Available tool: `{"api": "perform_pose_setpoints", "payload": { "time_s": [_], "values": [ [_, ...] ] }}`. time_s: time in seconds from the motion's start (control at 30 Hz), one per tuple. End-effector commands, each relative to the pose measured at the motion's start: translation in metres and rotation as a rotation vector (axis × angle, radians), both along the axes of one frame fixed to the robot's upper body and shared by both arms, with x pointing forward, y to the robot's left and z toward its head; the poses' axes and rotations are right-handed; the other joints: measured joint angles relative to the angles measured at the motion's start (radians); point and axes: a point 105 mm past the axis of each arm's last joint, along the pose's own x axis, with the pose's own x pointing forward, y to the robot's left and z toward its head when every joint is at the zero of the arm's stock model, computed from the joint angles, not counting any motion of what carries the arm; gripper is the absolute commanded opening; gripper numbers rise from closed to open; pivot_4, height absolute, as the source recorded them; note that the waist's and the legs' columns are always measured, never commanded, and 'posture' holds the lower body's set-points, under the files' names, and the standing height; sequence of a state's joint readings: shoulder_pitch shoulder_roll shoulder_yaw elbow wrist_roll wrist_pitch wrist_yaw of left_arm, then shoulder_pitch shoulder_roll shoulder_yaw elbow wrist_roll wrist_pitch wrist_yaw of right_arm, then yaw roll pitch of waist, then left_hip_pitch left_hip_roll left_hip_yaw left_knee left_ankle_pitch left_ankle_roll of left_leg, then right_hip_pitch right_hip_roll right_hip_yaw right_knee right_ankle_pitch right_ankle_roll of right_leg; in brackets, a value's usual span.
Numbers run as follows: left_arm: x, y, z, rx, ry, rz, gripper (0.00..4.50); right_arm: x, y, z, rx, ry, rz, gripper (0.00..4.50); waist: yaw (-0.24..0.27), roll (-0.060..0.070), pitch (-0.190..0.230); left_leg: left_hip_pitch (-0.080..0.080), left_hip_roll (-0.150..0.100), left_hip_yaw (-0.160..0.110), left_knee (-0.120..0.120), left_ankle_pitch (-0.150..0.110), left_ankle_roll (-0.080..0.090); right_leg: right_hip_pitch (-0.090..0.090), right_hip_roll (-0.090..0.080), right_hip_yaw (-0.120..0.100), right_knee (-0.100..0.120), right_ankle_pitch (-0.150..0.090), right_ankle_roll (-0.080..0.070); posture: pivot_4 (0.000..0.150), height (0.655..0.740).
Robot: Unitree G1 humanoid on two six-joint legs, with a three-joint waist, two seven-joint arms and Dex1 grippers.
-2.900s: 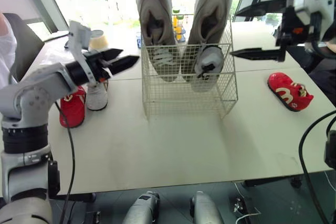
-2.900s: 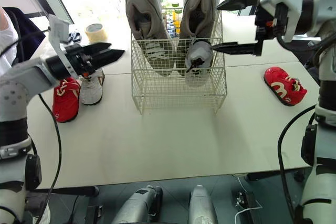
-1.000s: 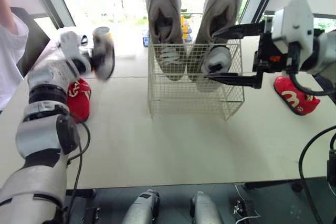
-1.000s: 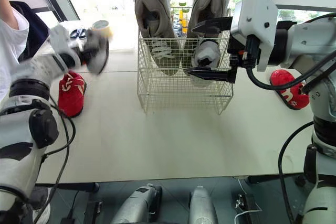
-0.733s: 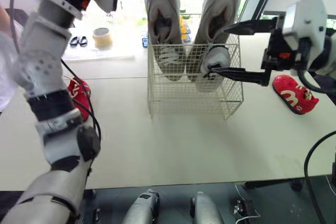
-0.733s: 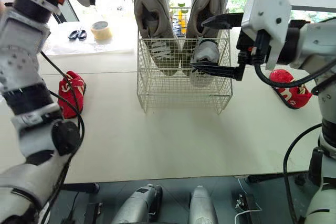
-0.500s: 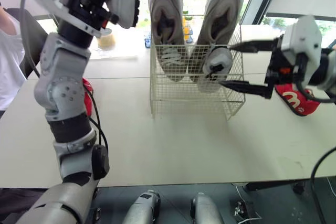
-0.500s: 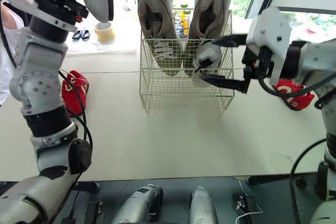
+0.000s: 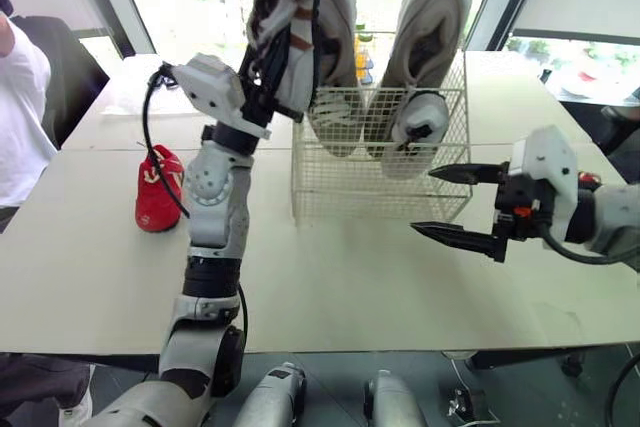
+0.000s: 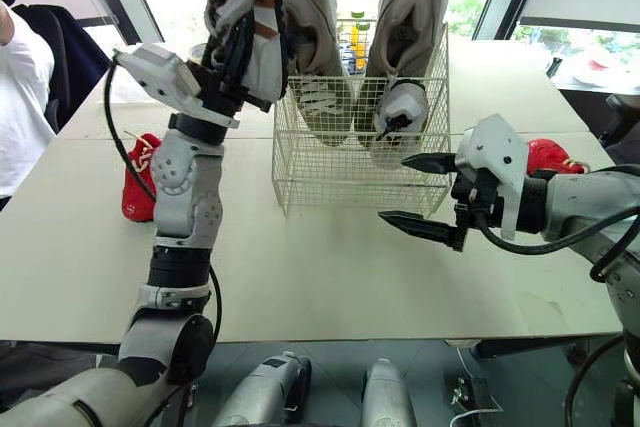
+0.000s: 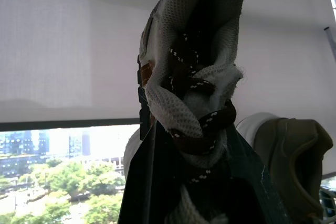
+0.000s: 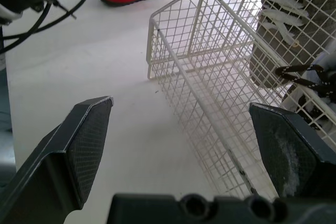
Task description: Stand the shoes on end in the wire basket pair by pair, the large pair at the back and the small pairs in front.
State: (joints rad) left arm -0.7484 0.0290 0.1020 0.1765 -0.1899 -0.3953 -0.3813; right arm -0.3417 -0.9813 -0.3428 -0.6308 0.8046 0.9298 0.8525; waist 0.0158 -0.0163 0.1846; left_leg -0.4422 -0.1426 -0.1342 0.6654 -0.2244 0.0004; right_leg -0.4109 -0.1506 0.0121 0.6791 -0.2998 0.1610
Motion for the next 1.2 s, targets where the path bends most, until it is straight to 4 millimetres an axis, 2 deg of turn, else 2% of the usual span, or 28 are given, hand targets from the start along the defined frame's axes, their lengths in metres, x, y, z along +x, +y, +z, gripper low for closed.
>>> {"api": "perform_pose_setpoints", "payload": {
  "time_s": [0.03,0.2,0.47,0.67,0.77,0.97,1.07,1.2],
  "values": [
    [-0.003,-0.008,0.002,-0.008,-0.076,0.026,0.14,-0.005,0.004,0.012,0.021,-0.057,-0.003,4.5,0.0,0.0,0.0,0.0,0.0,0.0,0.0,0.0,0.0,0.0,0.0,0.0,0.0,0.0,0.0,0.15,0.74],
    [0.001,-0.044,-0.013,-0.001,-0.111,-0.001,0.14,-0.007,0.003,0.013,0.018,-0.066,-0.036,4.5,0.005,-0.001,0.0,0.0,0.0,0.0,0.0,-0.001,0.001,0.001,0.0,-0.001,-0.001,0.001,0.001,0.15,0.74],
    [-0.003,-0.066,-0.028,0.011,-0.135,-0.015,0.14,-0.009,0.004,0.016,0.019,-0.077,-0.051,4.5,0.023,-0.001,0.0,0.0,0.0,0.0,0.0,-0.001,0.002,0.002,0.0,-0.001,-0.003,0.001,0.003,0.15,0.74],
    [0.002,-0.072,-0.049,0.022,-0.098,0.015,0.14,-0.01,0.004,0.016,0.009,-0.077,-0.057,4.5,0.024,0.0,0.0,0.0,-0.001,0.0,0.0,-0.002,0.003,0.002,0.0,-0.001,-0.006,0.002,0.004,0.15,0.74],
    [0.006,-0.072,-0.063,0.04,-0.068,0.045,0.14,-0.01,0.004,0.017,0.008,-0.081,-0.055,4.5,0.024,-0.001,-0.001,0.0,-0.001,0.0,0.0,-0.003,0.006,0.003,0.0,-0.001,-0.006,0.003,0.004,0.15,0.74],
    [0.009,-0.07,-0.079,0.086,-0.05,0.088,0.14,-0.01,0.004,0.017,0.005,-0.084,-0.052,4.5,0.024,-0.001,-0.007,0.002,-0.001,0.0,0.0,-0.005,0.008,0.005,0.0,-0.001,-0.008,0.003,0.005,0.15,0.74],
    [0.009,-0.072,-0.078,0.112,-0.083,0.111,0.14,-0.009,0.004,0.017,0.004,-0.085,-0.049,4.5,0.024,-0.001,-0.014,0.002,-0.001,0.0,0.0,-0.005,0.009,0.006,0.0,-0.001,-0.008,0.003,0.005,0.15,0.74],
    [0.011,-0.074,-0.056,0.103,-0.156,0.153,0.14,-0.008,0.005,0.017,-0.001,-0.089,-0.045,4.5,0.025,-0.001,-0.015,0.002,-0.001,0.0,0.0,-0.005,0.009,0.006,0.001,-0.001,-0.008,0.003,0.005,0.15,0.74]
  ]
}}
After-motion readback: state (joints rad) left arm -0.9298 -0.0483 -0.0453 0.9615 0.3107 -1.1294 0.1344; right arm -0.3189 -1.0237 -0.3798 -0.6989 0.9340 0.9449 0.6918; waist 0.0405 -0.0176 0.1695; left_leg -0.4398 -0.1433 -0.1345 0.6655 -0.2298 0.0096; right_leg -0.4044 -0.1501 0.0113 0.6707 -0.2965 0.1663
